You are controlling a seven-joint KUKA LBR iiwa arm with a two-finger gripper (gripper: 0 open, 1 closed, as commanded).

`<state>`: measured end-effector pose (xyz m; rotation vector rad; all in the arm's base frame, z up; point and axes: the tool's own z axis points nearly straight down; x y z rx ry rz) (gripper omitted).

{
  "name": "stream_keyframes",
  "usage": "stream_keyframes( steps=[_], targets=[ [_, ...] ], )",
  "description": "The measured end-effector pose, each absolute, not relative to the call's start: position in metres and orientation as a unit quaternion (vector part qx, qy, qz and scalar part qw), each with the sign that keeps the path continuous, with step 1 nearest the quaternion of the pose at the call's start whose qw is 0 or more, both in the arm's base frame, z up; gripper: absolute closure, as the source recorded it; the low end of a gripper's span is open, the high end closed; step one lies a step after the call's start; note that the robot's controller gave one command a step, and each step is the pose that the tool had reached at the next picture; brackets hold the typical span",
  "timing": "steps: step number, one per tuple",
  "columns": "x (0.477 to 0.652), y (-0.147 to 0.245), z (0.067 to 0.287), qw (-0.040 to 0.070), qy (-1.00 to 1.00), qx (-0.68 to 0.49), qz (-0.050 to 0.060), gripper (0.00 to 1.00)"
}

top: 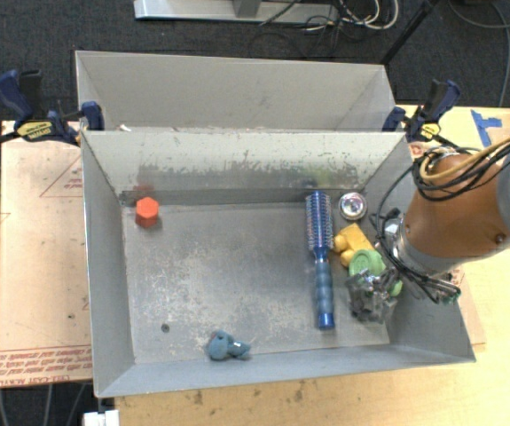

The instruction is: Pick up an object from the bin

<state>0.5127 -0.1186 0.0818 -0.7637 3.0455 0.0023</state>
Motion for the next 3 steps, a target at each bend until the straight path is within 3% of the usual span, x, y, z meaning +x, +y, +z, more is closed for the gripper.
stream_keyframes(
  steps=[1, 2, 3],
  targets=[
    [0.513, -0.119, 0.082, 0.001, 0.970, -0.243, 0.001, 0.00],
    [0.513, -0.119, 0.082, 0.001, 0.970, -0.243, 0.001, 1.00],
    [0.564, -0.095, 0.090, 0.003, 0.887, -0.462, 0.000, 1.00]
  ],
)
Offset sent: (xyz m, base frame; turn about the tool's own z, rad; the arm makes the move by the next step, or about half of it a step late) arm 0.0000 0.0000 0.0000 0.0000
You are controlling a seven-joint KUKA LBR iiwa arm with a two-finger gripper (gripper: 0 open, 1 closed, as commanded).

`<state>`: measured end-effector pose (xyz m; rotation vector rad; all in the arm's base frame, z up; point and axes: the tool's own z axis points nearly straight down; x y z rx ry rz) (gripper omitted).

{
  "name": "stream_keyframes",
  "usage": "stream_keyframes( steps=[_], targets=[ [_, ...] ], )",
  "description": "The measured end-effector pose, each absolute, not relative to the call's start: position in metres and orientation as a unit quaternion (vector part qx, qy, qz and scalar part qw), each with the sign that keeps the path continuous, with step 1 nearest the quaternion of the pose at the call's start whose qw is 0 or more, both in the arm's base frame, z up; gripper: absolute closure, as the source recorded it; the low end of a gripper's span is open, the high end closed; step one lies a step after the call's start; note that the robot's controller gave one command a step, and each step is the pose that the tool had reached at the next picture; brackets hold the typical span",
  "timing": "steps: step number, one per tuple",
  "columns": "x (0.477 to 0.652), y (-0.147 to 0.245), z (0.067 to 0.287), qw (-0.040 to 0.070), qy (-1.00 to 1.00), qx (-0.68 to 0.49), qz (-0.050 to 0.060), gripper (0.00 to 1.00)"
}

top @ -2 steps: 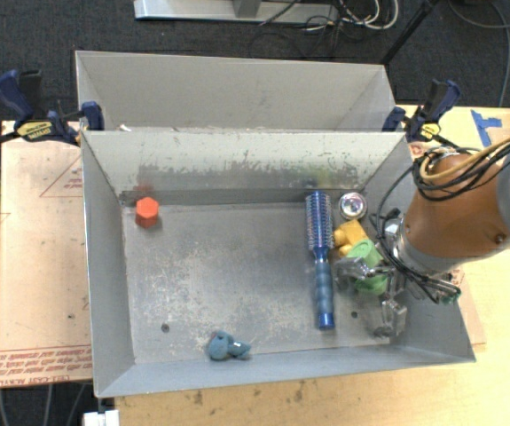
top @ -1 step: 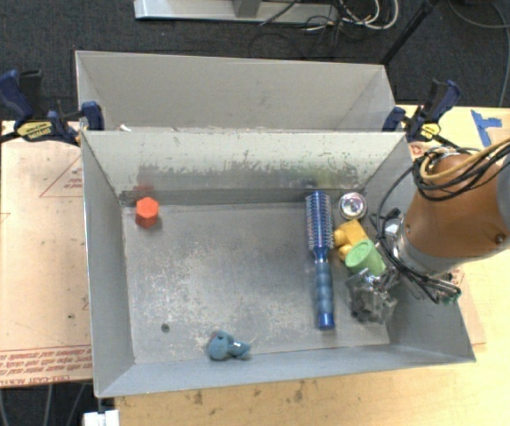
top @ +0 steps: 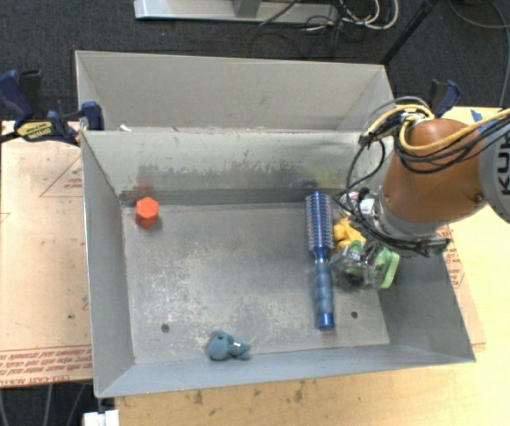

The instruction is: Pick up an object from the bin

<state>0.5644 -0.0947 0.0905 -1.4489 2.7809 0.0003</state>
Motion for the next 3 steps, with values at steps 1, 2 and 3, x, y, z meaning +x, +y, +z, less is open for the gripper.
stream_keyframes(
  steps=[1, 2, 3],
  targets=[
    [0.563, -0.096, 0.090, 0.001, 0.887, -0.461, 0.001, 0.00],
    [0.587, -0.125, 0.072, 0.002, 0.900, -0.436, 0.003, 0.00],
    [0.588, -0.123, 0.075, 0.004, 0.899, -0.438, 0.002, 1.00]
  ],
)
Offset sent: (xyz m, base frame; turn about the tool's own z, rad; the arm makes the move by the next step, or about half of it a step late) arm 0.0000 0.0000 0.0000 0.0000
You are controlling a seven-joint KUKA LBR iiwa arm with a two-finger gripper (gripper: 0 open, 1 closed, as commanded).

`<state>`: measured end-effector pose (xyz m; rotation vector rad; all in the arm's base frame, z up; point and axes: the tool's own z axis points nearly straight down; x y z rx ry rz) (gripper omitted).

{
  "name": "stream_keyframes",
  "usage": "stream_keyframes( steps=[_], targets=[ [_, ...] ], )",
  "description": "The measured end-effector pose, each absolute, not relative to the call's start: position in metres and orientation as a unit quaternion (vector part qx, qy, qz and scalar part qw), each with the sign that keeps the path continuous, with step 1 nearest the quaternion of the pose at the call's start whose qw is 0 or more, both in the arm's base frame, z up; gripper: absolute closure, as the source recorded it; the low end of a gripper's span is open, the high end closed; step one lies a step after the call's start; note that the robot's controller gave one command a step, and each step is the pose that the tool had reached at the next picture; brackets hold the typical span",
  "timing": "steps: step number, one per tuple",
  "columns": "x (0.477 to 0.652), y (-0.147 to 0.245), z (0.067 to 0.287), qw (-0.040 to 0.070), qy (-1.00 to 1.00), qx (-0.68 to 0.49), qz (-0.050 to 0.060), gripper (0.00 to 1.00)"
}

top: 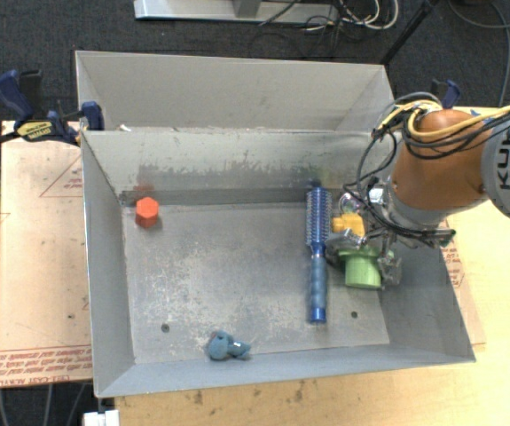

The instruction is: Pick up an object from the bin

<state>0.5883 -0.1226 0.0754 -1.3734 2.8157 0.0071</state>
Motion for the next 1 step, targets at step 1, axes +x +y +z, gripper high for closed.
stream_keyframes(
  steps=[1],
  targets=[
    [0.5786, -0.1101, 0.2502, 0.005, 0.836, -0.549, -0.003, 1.00]
  ],
)
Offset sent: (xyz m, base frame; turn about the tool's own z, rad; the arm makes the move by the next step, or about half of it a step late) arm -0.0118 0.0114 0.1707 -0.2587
